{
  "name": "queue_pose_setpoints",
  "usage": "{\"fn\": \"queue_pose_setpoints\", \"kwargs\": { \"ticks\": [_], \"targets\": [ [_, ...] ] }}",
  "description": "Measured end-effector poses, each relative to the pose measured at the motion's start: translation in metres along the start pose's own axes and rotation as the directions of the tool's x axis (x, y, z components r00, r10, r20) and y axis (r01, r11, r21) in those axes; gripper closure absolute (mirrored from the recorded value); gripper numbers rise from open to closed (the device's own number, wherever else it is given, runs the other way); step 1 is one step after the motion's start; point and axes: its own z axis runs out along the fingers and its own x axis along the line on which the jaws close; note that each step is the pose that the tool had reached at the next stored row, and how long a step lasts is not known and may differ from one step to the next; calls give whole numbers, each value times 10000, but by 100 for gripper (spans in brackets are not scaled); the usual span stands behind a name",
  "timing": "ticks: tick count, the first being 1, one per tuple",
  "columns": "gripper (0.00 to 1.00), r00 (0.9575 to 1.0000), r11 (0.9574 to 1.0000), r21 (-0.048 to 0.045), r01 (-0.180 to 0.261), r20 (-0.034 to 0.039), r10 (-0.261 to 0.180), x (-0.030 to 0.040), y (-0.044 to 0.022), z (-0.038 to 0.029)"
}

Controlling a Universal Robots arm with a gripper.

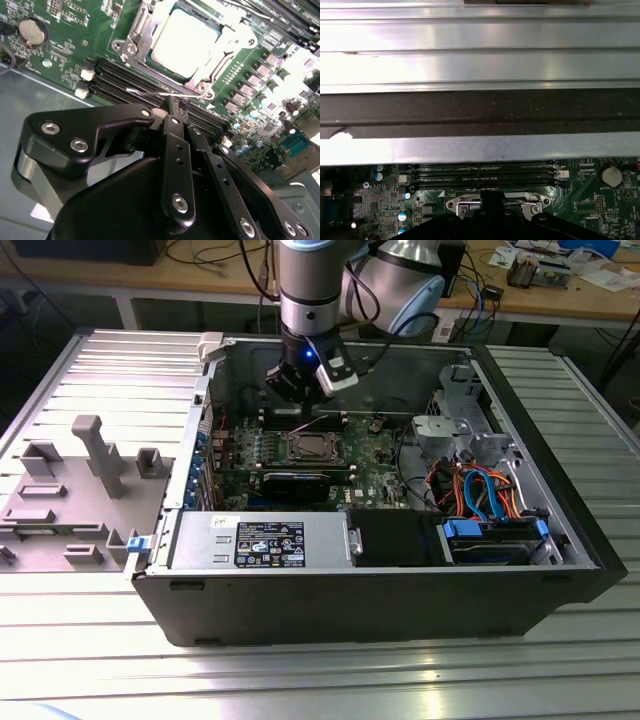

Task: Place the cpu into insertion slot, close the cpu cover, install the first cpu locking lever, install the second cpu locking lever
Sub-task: 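Install the first cpu locking lever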

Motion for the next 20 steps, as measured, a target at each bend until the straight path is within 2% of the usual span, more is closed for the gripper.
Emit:
{"fn": "queue_pose_setpoints", "kwargs": {
  "ticks": [2, 7, 11, 20],
  "targets": [
    [89, 10000, 10000, 4, 13, -2, -13, -29, 19, 12],
    [89, 9996, 9996, 17, 274, -29, -274, -36, 64, 37],
    [89, 9996, 9995, 164, 278, -28, -278, -44, 64, 43],
    [89, 9996, 9995, 170, 277, -28, -276, -109, 76, 59]
  ]
}}
